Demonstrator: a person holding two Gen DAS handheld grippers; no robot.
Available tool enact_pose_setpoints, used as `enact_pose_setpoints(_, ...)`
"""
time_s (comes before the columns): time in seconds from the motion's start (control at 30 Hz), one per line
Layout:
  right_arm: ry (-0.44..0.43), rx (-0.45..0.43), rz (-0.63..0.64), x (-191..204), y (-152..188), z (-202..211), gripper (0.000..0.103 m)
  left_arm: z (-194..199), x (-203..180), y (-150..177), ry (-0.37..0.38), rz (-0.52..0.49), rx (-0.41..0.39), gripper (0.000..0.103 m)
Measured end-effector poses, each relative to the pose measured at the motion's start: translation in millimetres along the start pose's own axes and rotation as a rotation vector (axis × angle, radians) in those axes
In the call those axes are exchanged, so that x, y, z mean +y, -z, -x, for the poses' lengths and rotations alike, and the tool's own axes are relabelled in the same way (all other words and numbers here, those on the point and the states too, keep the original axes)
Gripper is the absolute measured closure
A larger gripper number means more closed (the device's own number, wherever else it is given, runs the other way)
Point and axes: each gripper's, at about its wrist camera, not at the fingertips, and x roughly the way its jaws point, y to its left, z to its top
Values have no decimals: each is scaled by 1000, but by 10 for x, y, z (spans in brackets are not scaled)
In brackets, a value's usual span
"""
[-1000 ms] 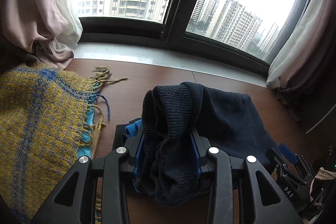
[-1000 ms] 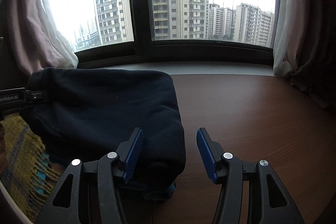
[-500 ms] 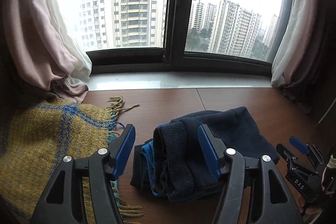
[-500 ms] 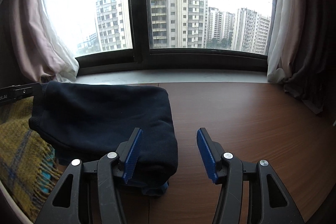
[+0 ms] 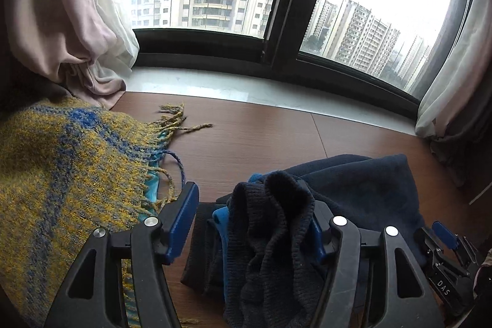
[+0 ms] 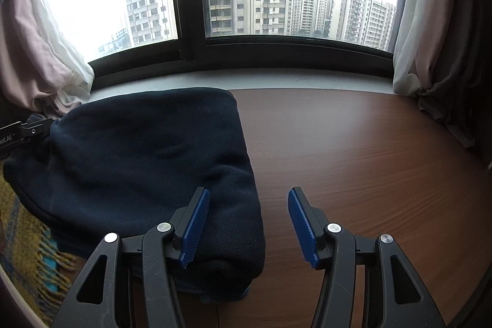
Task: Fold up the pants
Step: 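Lower the bundle onto the blue fleece stack and open both grippers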
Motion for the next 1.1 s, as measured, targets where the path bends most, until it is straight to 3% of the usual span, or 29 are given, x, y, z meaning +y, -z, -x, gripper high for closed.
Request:
enact_pose_setpoints(0.23,6,-2,43,90,-2,-48,46,-165,90,66,3,22,-11,38)
enact_pose_setpoints(0.4,9,-5,60,120,-47,-69,44,-43,48,24,1,22,-41,35)
enact_pose_setpoints(0.53,1,-24,59,63,-90,0,44,187,-65,-35,-23,-13,-91,36)
enact_pose_setpoints(0.6,-11,-53,52,17,-103,84,44,321,-158,-64,-72,-49,-123,34)
enact_pose_setpoints(0.73,-10,-128,52,-86,-125,303,33,606,-320,-45,-152,-115,-179,32)
enact_pose_setpoints(0.83,-29,-173,55,-185,-136,478,33,864,-454,47,-152,-132,-214,27)
enact_pose_setpoints(0.93,-60,-218,58,-274,-130,656,25,1109,-588,183,-152,-116,-254,21)
enact_pose_setpoints(1.1,-93,-282,105,-422,-74,942,25,1409,-816,445,-182,-89,-286,12)
